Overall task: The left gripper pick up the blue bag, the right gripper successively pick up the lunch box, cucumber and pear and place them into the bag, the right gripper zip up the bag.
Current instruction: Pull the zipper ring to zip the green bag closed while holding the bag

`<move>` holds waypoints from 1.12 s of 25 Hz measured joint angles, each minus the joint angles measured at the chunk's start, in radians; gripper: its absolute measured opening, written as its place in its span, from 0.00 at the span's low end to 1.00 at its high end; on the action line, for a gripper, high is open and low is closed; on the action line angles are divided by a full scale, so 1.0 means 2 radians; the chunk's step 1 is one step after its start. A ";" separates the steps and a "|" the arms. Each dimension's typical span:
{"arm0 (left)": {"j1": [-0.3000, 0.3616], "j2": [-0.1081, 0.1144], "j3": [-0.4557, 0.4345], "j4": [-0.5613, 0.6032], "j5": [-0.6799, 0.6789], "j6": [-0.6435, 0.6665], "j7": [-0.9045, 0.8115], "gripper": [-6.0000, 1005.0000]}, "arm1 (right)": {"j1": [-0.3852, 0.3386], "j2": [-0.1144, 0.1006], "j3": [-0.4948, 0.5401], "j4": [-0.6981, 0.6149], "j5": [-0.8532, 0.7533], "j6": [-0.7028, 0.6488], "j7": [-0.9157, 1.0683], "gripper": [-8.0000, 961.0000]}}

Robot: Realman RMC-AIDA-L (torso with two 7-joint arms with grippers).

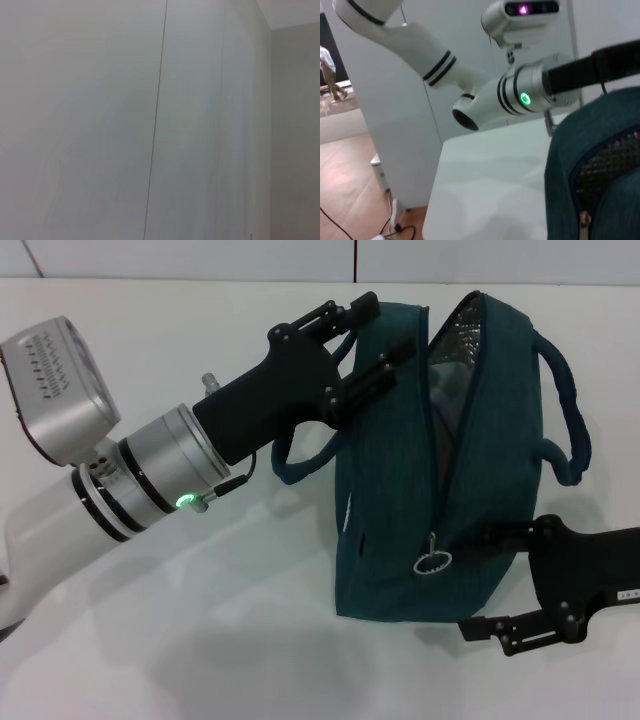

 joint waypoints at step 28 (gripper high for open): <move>0.006 0.000 0.000 0.003 -0.004 -0.001 0.009 0.56 | 0.010 0.005 -0.075 0.002 0.042 0.044 -0.022 0.47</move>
